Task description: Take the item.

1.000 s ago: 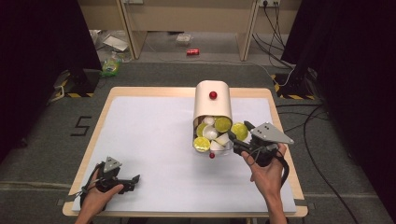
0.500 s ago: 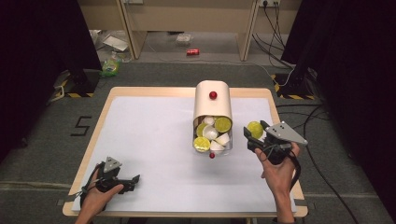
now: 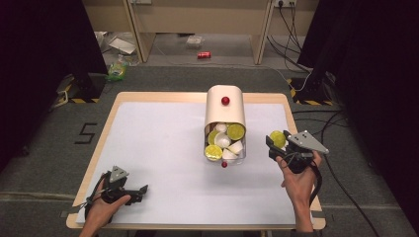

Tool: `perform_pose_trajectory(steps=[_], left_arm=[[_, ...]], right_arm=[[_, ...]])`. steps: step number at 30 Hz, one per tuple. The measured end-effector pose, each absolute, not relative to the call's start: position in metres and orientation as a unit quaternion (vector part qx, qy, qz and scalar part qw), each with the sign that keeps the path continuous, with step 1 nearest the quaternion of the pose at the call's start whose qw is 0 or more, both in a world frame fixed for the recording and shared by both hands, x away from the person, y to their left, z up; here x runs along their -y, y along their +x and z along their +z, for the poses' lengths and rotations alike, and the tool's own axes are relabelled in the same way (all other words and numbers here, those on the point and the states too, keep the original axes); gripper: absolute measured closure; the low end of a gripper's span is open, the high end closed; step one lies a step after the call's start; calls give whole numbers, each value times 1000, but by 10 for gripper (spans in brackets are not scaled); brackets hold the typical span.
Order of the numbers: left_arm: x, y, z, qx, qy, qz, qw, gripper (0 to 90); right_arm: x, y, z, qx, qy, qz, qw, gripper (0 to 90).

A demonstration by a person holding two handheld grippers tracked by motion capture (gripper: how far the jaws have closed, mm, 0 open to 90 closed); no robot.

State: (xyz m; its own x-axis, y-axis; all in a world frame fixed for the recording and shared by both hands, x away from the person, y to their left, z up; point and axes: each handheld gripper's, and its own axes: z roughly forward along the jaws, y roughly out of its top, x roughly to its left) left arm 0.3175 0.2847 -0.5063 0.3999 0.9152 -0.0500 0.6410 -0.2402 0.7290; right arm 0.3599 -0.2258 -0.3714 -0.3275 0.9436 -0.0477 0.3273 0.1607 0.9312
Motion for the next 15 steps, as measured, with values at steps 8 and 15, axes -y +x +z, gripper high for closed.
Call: perform_pose_trajectory(steps=[8,15], left_arm=[[-285,318,-506,-510,762,198,345,0],[-285,318,-506,-510,762,199,345,0]], right_arm=[[236,367,-388,-678,485,435,341,385],[243,369,-396,-675,495,427,342,385]])
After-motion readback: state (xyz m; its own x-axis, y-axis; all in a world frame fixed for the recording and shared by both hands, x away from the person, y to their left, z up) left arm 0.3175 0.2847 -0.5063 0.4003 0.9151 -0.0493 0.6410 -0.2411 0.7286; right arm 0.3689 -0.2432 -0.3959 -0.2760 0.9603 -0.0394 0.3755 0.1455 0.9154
